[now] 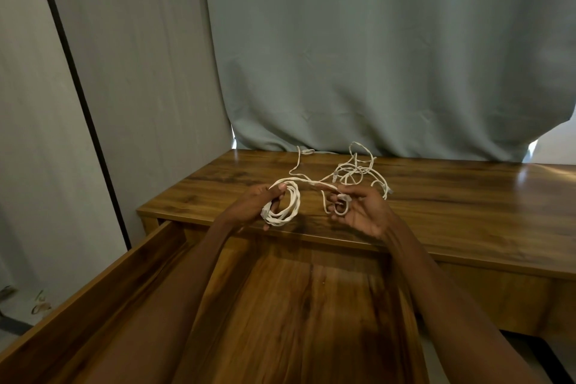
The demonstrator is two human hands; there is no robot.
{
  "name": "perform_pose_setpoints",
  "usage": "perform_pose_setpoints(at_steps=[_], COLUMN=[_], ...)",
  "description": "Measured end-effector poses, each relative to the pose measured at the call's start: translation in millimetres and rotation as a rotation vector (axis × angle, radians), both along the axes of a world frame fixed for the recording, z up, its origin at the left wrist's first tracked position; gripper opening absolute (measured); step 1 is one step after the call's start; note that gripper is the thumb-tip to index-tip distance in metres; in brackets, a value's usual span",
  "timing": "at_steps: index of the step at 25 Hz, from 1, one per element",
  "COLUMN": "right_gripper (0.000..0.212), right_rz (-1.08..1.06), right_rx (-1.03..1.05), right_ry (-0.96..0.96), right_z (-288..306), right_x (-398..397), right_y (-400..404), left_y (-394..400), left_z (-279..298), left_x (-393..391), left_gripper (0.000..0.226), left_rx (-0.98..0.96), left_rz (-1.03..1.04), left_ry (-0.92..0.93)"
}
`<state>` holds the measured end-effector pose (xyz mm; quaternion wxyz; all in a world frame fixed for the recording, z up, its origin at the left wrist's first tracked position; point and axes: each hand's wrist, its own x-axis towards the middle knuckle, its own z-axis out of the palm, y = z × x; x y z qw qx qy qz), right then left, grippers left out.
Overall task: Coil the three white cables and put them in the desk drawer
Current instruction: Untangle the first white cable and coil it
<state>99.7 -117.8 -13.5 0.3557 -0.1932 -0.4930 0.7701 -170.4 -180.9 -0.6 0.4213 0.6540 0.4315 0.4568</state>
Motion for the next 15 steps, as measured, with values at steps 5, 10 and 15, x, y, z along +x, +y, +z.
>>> perform_pose_setpoints(at_steps=[5,10,15], right_gripper=[0.024,0.011,0.013], right_rz=[-0.194,-0.633,-0.776], right_rx=[0.351,0.829,0.947], right_ry=[-0.375,-0.777,-0.717], right_z=[2,-1,2], right_x=[-2,-23,-38], right_y=[-2,6,10], left_y=[2,10,7], left_z=[1,-2,-2], left_x=[-4,2,13], left_gripper=[0.048,0.048,0.038], left_rx=[0.019,0.084,0.121], left_rz=[0.095,0.264,0.295], left_ry=[-0.104,-0.157,-0.037])
